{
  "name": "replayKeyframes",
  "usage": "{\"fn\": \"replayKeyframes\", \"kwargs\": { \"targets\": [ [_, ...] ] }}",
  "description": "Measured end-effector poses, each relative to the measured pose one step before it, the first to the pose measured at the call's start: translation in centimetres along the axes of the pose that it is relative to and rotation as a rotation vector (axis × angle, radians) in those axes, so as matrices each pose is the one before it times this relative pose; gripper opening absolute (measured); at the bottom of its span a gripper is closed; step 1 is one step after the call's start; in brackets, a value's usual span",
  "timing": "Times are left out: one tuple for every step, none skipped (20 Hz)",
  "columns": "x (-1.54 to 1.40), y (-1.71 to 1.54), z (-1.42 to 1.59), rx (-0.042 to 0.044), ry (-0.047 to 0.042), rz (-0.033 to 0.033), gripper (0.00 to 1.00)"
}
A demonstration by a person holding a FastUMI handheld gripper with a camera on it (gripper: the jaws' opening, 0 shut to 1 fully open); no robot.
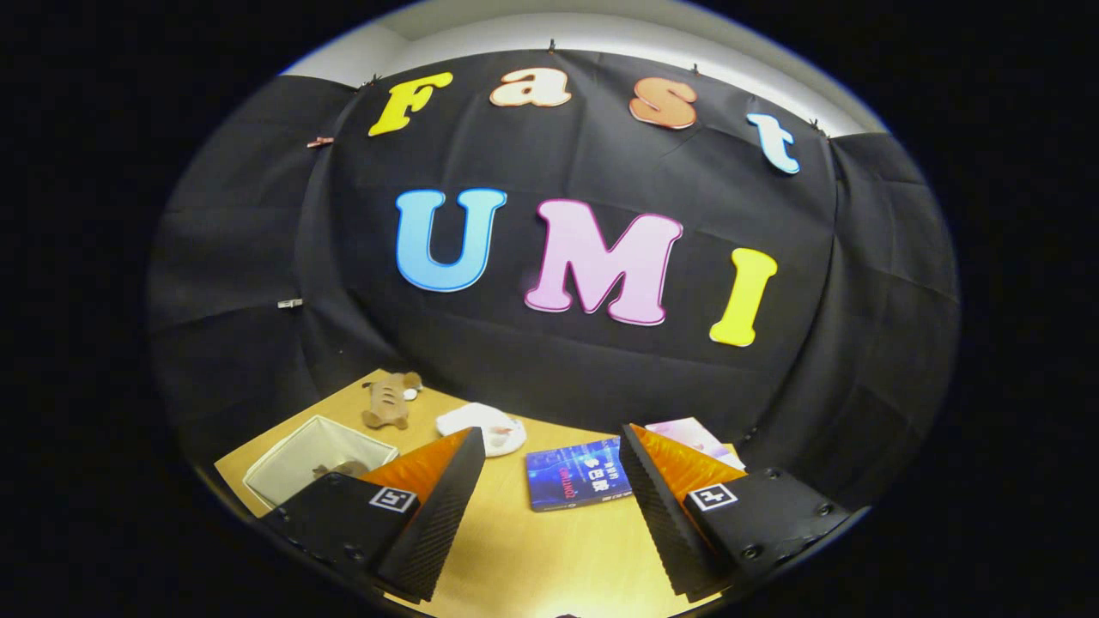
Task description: Open the storage box then place both shoes into the box .Put the left shoe in first, then the right shoe, with the right side of both shoes facing outward in a uniform manner.
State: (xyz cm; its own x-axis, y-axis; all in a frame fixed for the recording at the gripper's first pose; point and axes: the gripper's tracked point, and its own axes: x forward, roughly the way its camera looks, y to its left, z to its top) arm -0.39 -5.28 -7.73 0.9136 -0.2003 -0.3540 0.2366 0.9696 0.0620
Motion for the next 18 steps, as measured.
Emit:
{"fn": "replayKeyframes", "kwargs": {
  "targets": [
    [-0.446, -1.133, 0.472, -0.00108, -0.02338, -0.01909, 0.98],
    [-0.303, -1.104, 0.211, -0.00253, -0.02119, -0.02193, 0.98],
    [-0.308, -0.885, 0.224, 0.00137, -0.01428, -0.01761, 0.98],
    [-0.150, -0.514, -0.040, 0.00654, -0.01001, -0.01095, 0.98],
    [-0.364, -0.551, -0.029, 0.01723, -0.00467, -0.00766, 0.99],
    [-0.215, -0.546, 0.281, 0.02298, -0.00761, -0.00662, 0.98],
    [-0.223, -0.599, 0.226, 0.01868, -0.00996, -0.00801, 0.98],
    [-0.097, -0.606, 0.229, 0.00669, -0.00729, -0.00322, 0.98],
    [-0.028, -0.475, -0.056, -0.00520, -0.00577, -0.00358, 0.98],
    [0.017, -0.527, -0.187, -0.01191, 0.00062, -0.00597, 0.98],
    [0.002, -0.423, -0.228, -0.01085, 0.00039, -0.00844, 0.98],
    [0.048, -0.289, -0.045, -0.00508, -0.00074, -0.00704, 0.98],
    [-0.035, -0.077, 0.006, 0.00218, 0.00090, -0.00103, 0.98],
    [0.011, 0.027, -0.053, 0.01037, -0.00063, -0.00040, 0.98],
    [0.009, 0.124, 0.015, 0.01158, 0.00275, 0.00447, 0.98],
    [0.100, 0.106, -0.083, 0.00807, 0.00210, 0.00261, 0.98],
    [0.093, 0.054, -0.072, 0.00219, 0.00256, 0.00197, 0.98],
    [0.143, 0.035, 0.053, -0.00081, 0.00118, 0.00108, 0.98]
  ]
}}
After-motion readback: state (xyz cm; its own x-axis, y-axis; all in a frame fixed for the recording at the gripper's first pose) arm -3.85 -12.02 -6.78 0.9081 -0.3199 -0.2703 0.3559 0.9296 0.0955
